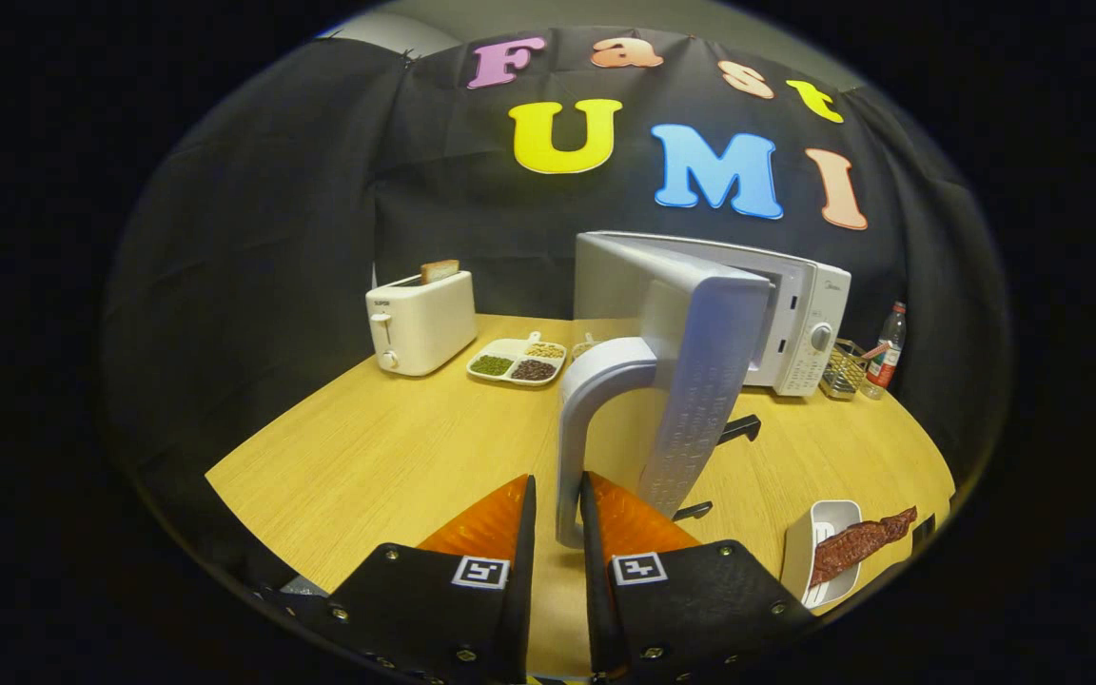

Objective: Open the microwave, put the food inside, and close the microwave door.

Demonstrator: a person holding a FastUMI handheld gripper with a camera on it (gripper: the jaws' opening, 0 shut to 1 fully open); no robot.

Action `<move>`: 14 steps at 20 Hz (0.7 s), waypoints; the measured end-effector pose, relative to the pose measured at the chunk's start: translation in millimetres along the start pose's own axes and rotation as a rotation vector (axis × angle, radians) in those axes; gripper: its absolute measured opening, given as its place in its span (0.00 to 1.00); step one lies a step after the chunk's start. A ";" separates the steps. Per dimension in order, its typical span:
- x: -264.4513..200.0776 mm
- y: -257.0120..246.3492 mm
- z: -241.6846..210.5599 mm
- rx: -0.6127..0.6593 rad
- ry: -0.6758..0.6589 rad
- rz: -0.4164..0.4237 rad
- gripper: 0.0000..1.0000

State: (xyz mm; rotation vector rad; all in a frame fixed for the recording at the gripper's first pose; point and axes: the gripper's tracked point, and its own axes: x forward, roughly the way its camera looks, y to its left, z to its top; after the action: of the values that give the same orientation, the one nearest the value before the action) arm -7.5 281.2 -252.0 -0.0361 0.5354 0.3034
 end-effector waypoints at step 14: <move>-69.1 81.3 32.2 -0.087 -0.091 0.502 0.31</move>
State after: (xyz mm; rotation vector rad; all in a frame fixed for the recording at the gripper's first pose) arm -71.9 343.4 -185.5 0.0283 0.4351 0.8145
